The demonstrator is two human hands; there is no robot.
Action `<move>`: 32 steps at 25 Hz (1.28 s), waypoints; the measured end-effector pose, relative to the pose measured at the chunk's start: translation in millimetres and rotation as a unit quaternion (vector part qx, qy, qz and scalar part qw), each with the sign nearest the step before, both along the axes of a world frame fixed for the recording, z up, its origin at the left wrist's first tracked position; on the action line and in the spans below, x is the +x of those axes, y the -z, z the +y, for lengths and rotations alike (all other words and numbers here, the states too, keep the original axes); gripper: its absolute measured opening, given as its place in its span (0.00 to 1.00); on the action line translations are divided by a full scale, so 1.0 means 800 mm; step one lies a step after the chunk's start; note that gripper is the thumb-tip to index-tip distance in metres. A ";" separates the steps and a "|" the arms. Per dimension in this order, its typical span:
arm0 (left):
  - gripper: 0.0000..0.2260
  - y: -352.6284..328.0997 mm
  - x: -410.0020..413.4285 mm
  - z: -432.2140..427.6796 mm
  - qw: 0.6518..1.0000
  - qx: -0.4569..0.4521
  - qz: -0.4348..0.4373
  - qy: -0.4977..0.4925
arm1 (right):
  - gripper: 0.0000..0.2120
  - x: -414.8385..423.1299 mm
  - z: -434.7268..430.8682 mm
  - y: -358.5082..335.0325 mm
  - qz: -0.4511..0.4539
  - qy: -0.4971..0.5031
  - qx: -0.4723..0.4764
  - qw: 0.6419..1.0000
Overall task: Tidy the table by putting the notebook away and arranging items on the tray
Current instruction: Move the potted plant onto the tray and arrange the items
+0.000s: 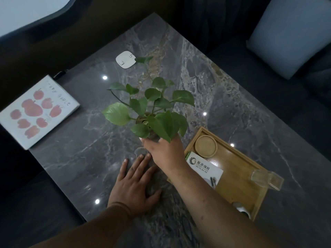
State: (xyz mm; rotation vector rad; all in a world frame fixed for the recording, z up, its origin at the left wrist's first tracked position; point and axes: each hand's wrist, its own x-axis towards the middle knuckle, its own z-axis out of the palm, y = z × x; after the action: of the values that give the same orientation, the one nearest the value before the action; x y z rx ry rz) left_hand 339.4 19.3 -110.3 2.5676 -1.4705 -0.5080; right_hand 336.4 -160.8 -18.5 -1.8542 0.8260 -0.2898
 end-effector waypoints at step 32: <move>0.39 0.002 -0.004 -0.002 0.999 -0.008 -0.041 -0.008 | 0.15 -0.183 -0.091 -0.015 0.096 0.131 0.069 0.984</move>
State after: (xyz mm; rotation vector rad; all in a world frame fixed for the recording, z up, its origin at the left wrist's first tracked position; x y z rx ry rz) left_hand 336.4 18.0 -111.9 2.6156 -1.4710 -0.3900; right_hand 190.1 -233.7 -6.2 -1.6623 1.1963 -0.2138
